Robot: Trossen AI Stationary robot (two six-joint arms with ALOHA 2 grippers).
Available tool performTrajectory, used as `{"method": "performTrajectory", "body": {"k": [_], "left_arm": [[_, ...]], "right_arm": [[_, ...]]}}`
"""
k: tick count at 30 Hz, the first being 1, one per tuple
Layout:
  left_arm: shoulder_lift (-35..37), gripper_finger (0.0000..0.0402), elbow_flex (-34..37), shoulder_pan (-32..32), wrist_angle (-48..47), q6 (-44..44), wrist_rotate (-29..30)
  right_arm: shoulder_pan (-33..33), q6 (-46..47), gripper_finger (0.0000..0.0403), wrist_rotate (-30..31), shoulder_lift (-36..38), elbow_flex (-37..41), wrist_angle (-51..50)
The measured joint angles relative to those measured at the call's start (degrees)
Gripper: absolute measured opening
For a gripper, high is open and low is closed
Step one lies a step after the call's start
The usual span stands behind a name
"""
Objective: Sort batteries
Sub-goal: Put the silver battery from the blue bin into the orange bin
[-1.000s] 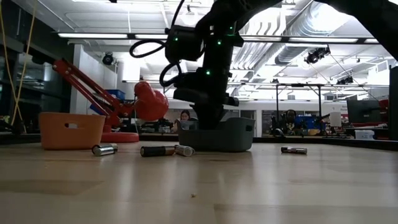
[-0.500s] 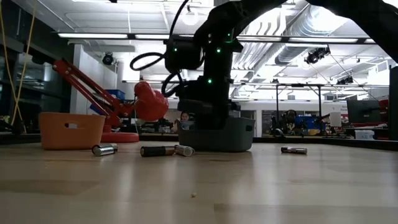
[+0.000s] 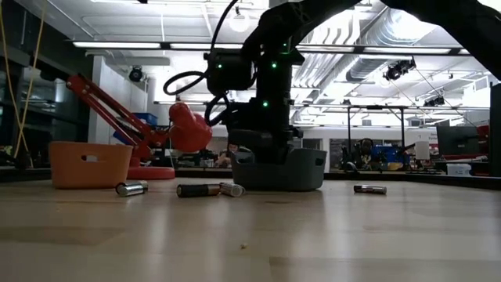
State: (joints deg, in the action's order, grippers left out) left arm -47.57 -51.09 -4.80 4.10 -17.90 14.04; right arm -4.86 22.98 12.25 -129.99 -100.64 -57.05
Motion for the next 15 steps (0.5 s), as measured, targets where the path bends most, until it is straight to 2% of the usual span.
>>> {"method": "performTrajectory", "body": {"k": [15], "left_arm": [[0.0,0.0193,0.0,0.0,-0.07,0.53,0.0]], "right_arm": [[-0.48,-4.74,0.002,3.82,-0.28,-10.02,-8.95]]}}
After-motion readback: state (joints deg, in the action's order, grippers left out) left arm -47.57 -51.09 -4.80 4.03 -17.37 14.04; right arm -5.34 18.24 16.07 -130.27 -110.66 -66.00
